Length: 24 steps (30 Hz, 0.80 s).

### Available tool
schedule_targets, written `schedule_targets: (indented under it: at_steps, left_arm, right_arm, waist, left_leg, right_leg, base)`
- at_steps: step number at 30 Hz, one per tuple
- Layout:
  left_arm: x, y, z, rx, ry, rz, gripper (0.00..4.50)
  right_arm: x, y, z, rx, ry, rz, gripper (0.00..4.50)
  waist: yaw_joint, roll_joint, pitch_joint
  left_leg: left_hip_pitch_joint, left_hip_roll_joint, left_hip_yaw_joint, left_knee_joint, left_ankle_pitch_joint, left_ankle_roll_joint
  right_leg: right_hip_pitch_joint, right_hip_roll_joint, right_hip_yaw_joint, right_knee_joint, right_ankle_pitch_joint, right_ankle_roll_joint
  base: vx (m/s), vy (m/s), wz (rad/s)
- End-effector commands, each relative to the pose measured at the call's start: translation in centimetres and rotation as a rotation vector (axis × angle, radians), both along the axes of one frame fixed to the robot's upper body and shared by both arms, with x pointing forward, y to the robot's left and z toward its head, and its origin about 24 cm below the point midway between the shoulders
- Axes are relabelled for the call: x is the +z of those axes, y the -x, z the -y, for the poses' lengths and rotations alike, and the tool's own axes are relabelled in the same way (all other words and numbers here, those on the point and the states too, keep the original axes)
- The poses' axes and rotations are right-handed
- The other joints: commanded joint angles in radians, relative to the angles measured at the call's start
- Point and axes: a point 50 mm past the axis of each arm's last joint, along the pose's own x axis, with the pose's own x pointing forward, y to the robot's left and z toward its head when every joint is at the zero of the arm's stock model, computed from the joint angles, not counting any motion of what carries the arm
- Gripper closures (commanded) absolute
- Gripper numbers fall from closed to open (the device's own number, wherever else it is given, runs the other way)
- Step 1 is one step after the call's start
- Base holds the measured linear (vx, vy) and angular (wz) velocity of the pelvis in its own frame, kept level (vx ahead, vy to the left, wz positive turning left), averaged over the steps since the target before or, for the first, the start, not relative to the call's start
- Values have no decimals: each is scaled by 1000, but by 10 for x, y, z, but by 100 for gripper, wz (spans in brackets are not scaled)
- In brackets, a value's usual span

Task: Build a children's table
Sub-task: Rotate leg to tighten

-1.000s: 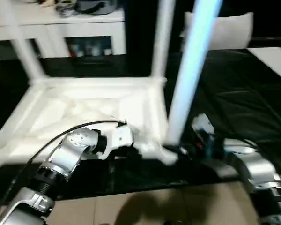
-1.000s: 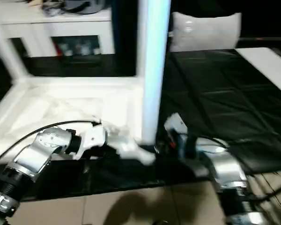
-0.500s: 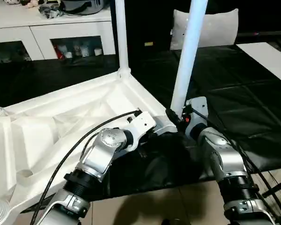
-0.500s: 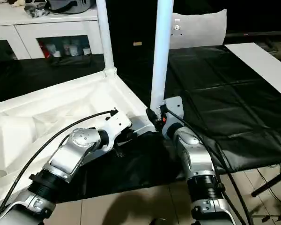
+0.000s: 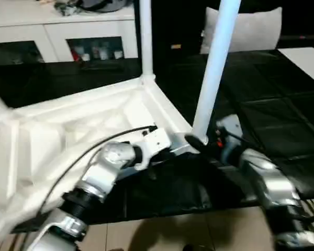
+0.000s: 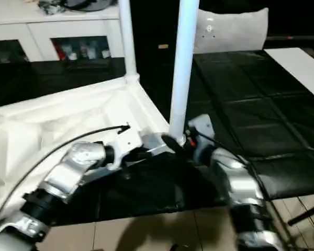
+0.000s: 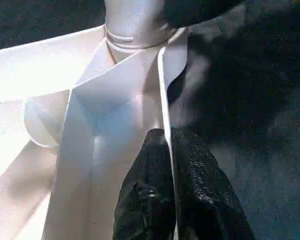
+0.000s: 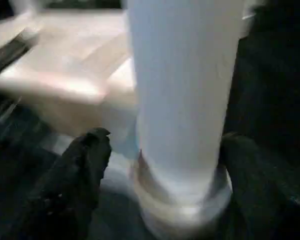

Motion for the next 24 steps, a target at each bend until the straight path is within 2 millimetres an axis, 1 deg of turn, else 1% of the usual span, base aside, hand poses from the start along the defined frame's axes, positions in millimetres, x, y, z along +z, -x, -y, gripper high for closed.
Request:
schedule_targets:
  at_steps: [1,2,3,5,6,7,8,9,10,11,12,13,15,17,18,19,22,24]
  left_arm:
    - [7,0,1,-86,1,21,450]
    - [8,0,1,-104,1,19,450]
    - [9,1,1,-115,1,19,450]
    - [9,3,1,-157,1,10,450]
    - [8,6,0,-191,-9,1,450]
    - [7,9,-2,-253,-31,-9,450]
    - [7,10,-2,-267,-36,-11,450]
    - [6,12,-4,-304,-53,-18,450]
    - [5,14,-6,-348,-70,-25,450]
    - [5,14,-6,-348,-70,-25,450]
    - [4,15,-8,-385,-80,-30,450]
    - [4,17,-8,-410,-87,-35,450]
    - [4,18,-9,-427,-94,-39,450]
    - [4,20,-9,-459,-99,-49,450]
    - [4,21,-9,-476,-104,-51,450]
    - [4,21,-10,-493,-110,-54,450]
    - [3,22,-11,-520,-125,-55,450]
    - [3,22,-12,-527,-128,-56,450]
  right_arm:
    - [7,4,-1,96,-3,7,49]
    - [8,6,0,117,7,4,49]
    - [9,6,1,129,14,5,49]
    - [10,8,5,159,24,2,49]
    - [12,9,7,186,35,2,49]
    - [14,10,12,230,46,-4,49]
    - [14,10,13,240,48,-5,49]
    - [16,11,14,271,55,-7,49]
    - [18,12,16,317,63,-12,49]
    - [18,12,16,317,63,-12,49]
    - [21,15,15,386,51,-34,49]
    - [21,17,14,427,50,-47,49]
    - [21,18,13,456,52,-58,49]
    - [21,19,11,493,52,-73,76]
    - [21,20,10,512,50,-83,83]
    - [21,21,8,536,49,-89,87]
    - [20,22,4,573,47,-111,117]
    - [19,23,4,590,43,-125,129]
  waist:
    - [4,-4,-64]
    - [5,-5,-64]
    - [5,-6,-64]
    - [6,-6,-65]
    - [9,-8,-65]
    - [11,-7,-65]
    - [15,-7,-66]
    - [24,-8,-67]
    - [28,-7,-66]
    - [31,-8,-64]
    - [35,-10,-64]
    - [37,-10,-63]
    - [43,-11,-63]
    - [46,-15,-62]
    - [48,-13,-63]
    - [48,-13,-62]
    - [48,-16,-62]
    - [49,-16,-62]
  left_leg:
    - [-14,8,15,-63,-157,108]
    - [-13,9,16,-64,-157,107]
    - [-16,9,15,-64,-155,103]
    - [-14,9,16,-62,-149,103]
    - [-13,10,16,-62,-149,104]
    - [-13,11,16,-62,-146,103]
    - [-12,11,16,-62,-148,106]
    - [-12,13,17,-60,-141,108]
    - [-11,13,18,-60,-142,109]
    - [-12,13,19,-60,-146,108]
    - [-11,13,19,-60,-155,108]
    - [-11,12,20,-60,-159,109]
    - [-10,15,18,-62,-166,99]
    - [-11,14,19,-62,-168,92]
    - [-9,15,19,-62,-171,89]
    - [-10,15,18,-62,-173,87]
    - [-11,14,18,-62,-173,84]
    - [-10,13,19,-61,-170,84]
  right_leg:
    - [79,-44,43,-60,-299,-163]
    - [78,-45,44,-60,-299,-162]
    - [79,-46,43,-60,-309,-160]
    - [76,-46,43,-60,-311,-163]
    - [75,-46,44,-60,-315,-166]
    - [75,-46,44,-59,-313,-167]
    - [74,-46,44,-59,-314,-167]
    - [74,-47,46,-55,-304,-170]
    - [73,-47,46,-56,-308,-169]
    - [72,-45,46,-56,-313,-168]
    - [73,-45,44,-56,-330,-163]
    - [72,-44,44,-59,-342,-158]
    - [71,-47,46,-58,-365,-152]
    - [71,-47,46,-59,-382,-146]
    - [70,-48,46,-60,-393,-142]
    - [69,-47,46,-59,-395,-141]
    - [70,-47,46,-60,-406,-132]
    - [69,-46,46,-61,-408,-128]
  base:
    - [0,0,0]
    - [0,0,0]
    - [0,0,0]
    - [0,0,0]
    - [0,0,0]
    - [0,0,0]
    - [0,0,0]
    - [0,0,0]
    - [0,0,0]
    - [0,0,0]
    - [0,0,0]
    - [0,0,0]
    - [0,0,0]
    - [0,0,0]
    - [0,0,0]
    - [0,0,0]
    - [0,0,0]
    - [0,0,0]
